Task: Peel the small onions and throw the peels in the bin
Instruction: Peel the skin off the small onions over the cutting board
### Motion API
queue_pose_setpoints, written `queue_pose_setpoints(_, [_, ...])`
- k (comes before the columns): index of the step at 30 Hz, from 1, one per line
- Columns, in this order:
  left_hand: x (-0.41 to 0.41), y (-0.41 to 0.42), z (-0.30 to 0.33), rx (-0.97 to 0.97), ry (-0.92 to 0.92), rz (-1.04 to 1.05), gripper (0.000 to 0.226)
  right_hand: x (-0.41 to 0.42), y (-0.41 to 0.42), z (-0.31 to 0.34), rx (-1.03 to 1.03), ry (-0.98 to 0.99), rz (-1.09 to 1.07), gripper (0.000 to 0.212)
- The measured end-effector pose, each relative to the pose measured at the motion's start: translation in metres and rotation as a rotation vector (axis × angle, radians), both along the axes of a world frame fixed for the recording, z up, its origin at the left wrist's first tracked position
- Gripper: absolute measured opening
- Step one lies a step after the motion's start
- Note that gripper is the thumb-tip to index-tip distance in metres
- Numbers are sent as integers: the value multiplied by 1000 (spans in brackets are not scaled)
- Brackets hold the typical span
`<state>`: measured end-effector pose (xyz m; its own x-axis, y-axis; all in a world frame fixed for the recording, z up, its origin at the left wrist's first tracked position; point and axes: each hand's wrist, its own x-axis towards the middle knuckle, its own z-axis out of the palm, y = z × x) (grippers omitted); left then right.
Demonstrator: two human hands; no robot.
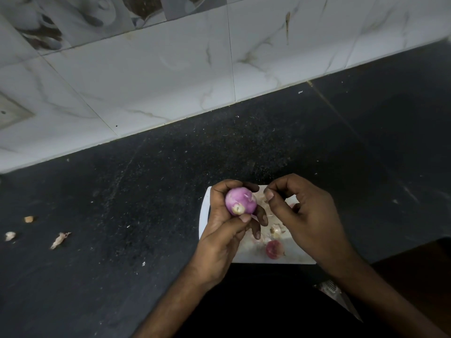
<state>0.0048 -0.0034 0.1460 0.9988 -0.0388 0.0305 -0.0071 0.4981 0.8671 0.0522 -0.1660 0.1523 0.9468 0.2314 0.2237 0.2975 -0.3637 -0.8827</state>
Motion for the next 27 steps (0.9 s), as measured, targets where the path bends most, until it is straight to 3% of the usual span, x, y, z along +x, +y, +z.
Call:
queue_pose_setpoints(3, [0, 1, 1, 26, 9, 26, 30, -4, 3, 3, -59, -59, 41, 20])
queue_pose_setpoints(7, [-1, 1, 1, 113, 22, 47, 22, -4, 4, 9, 48, -4, 22, 20])
queue_pose_setpoints(11, [-1, 1, 3, 152, -5, 22, 19, -4, 2, 10, 100, 10, 78, 11])
queue_pose_setpoints(18, [0, 2, 3, 112, 16, -1, 25, 2, -4, 10, 161, 103, 152, 16])
queue_pose_setpoints(27, [2, 3, 3, 195, -17, 4, 22, -4, 1, 4, 218, 159, 96, 14])
